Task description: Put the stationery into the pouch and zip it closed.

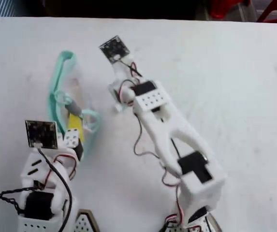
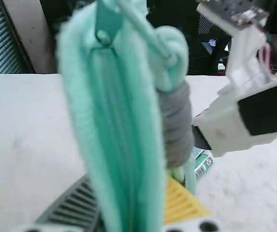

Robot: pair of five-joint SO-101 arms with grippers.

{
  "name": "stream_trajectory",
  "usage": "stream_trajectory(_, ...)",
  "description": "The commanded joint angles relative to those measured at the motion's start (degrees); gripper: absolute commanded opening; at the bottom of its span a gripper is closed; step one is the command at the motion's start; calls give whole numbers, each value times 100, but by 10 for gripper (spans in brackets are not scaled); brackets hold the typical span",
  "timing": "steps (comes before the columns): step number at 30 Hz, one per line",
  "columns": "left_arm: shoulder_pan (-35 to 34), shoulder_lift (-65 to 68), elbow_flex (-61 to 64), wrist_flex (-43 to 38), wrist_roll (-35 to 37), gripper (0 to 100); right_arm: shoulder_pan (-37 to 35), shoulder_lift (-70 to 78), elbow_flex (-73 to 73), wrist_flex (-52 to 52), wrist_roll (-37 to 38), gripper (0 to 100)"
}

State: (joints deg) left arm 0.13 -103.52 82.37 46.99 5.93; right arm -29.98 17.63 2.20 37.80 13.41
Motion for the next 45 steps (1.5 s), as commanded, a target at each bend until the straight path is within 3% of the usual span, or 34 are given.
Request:
stream_trajectory(1, -22, -92, -79, -229, 53, 24, -22, 927, -1143, -127, 70, 17)
stream_trajectory(9, -22, -92, -79, -237, 53, 24, 418, 2782, -2884, 400, 97, 16)
stream_trajectory(16, -13, -92, -79, -237, 53, 24, 708, 3495, -4334, 2791, 211, 16)
stream_trajectory(23, -31, -92, -79, -237, 53, 24, 690, 3626, -5178, 4796, 2295, 16)
stream_trajectory(29, -31, -92, -79, -220, 44, 24, 1042, 3618, -5160, 5771, 3235, 16)
stream_trajectory(37, -22, -92, -79, -202, 44, 24, 1859, 3512, -5169, 6070, 3552, 16)
stream_trajectory(42, -4, -92, -79, -202, 44, 24, 1947, 2914, -5152, 6088, 3499, 17)
stream_trajectory(45, -4, -92, -79, -202, 44, 24, 1956, 2325, -5152, 6088, 3068, 17)
